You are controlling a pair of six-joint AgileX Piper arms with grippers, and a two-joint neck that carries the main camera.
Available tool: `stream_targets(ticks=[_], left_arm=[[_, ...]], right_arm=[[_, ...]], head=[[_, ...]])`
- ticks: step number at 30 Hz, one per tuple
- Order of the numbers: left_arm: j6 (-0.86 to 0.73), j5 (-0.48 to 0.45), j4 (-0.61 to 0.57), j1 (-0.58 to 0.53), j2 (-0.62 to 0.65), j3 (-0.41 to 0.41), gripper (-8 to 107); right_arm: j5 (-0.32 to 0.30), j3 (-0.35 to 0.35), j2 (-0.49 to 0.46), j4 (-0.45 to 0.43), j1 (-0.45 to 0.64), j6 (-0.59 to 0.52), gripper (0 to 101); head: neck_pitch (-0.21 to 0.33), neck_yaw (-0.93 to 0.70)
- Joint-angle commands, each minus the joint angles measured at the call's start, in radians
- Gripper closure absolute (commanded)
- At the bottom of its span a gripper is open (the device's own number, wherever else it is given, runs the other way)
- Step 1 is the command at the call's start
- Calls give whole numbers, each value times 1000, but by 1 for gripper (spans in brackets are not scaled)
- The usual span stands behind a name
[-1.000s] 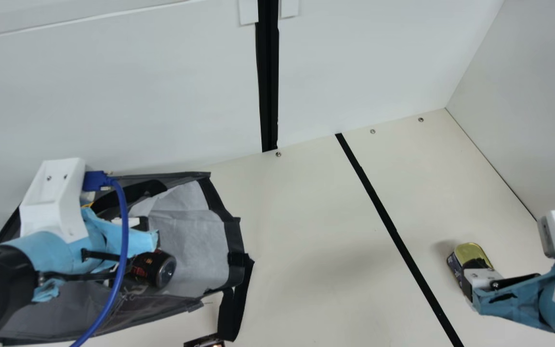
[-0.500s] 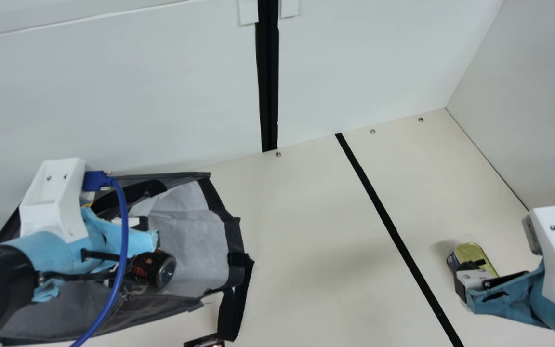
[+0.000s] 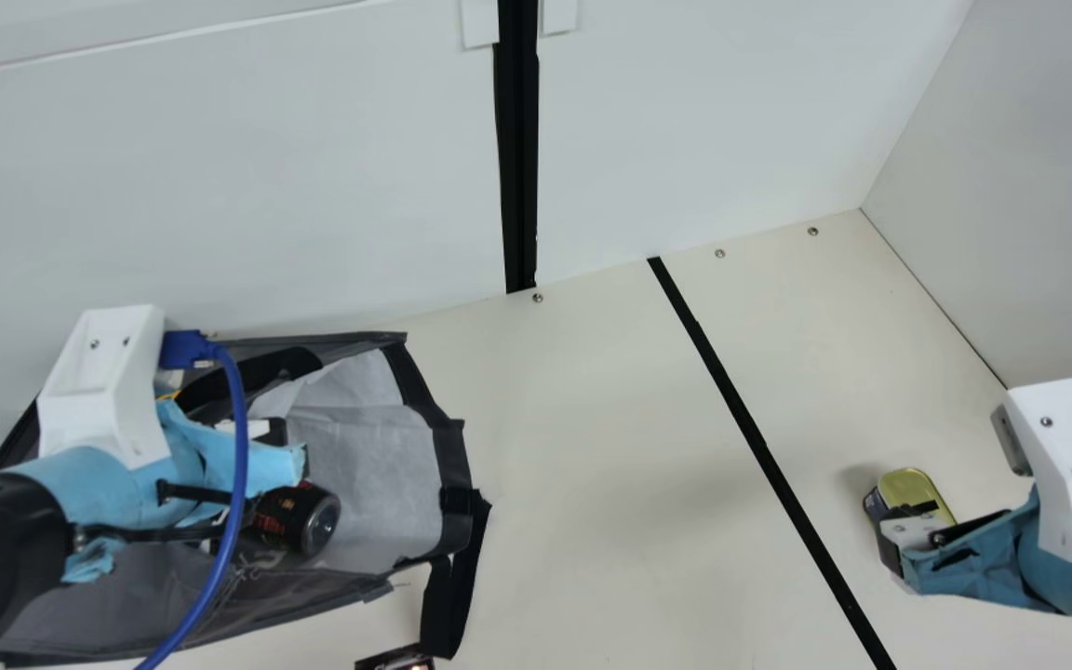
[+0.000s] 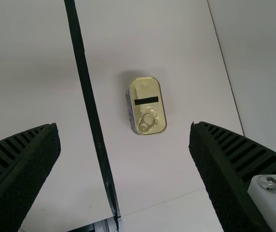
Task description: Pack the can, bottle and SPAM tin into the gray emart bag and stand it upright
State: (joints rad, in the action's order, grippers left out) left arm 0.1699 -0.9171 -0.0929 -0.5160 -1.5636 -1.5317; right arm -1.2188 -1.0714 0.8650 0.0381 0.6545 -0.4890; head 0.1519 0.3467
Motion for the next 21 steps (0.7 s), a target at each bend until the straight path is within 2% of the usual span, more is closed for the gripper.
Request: stream_targets(ticks=[1, 21], left_arm=[[0, 0, 0, 0, 0, 0, 107], [0, 0, 0, 0, 0, 0, 107]], right_arm=[[-1, -4, 14, 11, 25, -44, 6], [-1, -33, 167, 120, 262, -378, 6]], head=[[23, 2], [23, 2]])
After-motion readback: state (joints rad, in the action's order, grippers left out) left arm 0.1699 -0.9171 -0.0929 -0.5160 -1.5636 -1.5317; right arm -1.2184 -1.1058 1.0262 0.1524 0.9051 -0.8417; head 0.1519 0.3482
